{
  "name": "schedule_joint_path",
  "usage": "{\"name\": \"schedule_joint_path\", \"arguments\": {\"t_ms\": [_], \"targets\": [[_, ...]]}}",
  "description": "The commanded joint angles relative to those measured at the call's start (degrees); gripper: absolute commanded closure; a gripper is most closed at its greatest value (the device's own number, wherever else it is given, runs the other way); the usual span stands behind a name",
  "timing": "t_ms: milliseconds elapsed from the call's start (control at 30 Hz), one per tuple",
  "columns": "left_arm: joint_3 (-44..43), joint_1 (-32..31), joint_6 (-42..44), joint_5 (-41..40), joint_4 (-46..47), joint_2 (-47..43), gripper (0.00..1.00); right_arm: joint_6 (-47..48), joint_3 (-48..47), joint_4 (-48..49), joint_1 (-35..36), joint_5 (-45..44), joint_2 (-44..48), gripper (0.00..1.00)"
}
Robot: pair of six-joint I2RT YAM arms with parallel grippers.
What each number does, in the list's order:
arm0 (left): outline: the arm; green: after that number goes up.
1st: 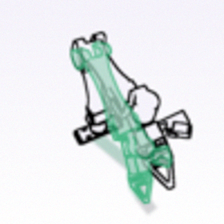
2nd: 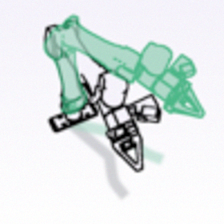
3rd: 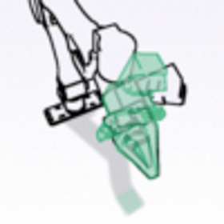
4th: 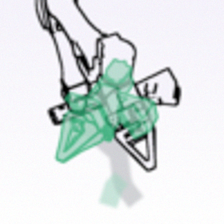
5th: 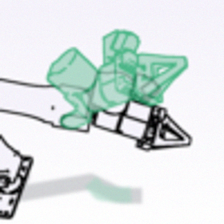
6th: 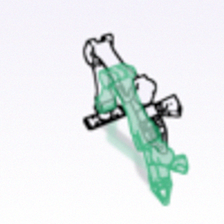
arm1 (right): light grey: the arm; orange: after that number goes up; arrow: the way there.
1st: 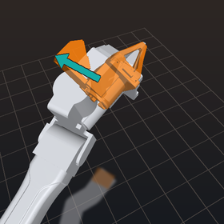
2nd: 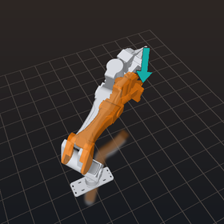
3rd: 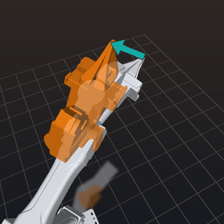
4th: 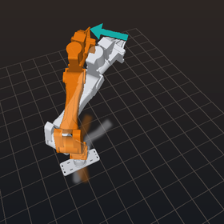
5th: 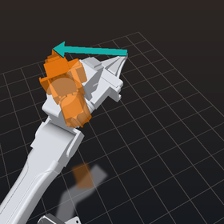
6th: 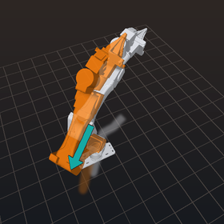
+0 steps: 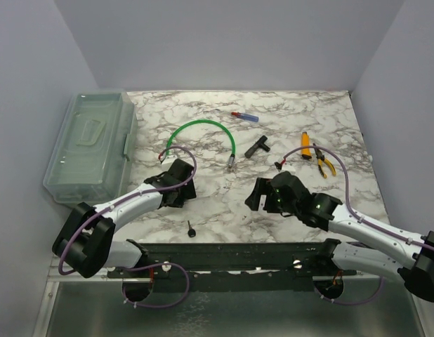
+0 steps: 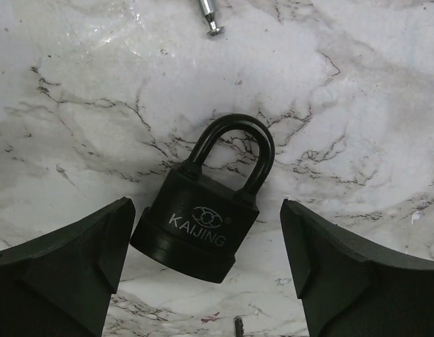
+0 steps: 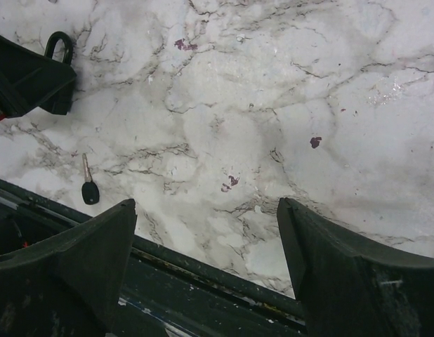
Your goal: Unlock with the key
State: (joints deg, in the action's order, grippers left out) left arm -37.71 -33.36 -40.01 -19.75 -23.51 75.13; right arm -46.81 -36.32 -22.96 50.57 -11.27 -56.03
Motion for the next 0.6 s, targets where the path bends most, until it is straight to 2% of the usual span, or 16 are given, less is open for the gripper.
{"name": "schedule_joint_path", "arguments": {"t_ms": [0,133,333,567], "targets": [[1.73,0.23,-2.48,1.57,1.24,0.23,0.13,-1.01,1.60,-0.93,0.15,-1.09,1.44,0.13],[2.67,0.21,-2.69,2.58,1.94,0.31,0.20,-1.01,1.88,-0.18,0.15,-0.99,0.41,0.13],[3.02,0.23,-2.69,5.02,3.21,0.48,0.38,-0.68,1.17,0.36,0.15,-0.61,-1.73,0.14],[2.11,0.22,-2.19,8.16,4.69,2.49,0.70,-0.22,0.24,0.46,0.15,-0.33,-3.07,0.15]]}}
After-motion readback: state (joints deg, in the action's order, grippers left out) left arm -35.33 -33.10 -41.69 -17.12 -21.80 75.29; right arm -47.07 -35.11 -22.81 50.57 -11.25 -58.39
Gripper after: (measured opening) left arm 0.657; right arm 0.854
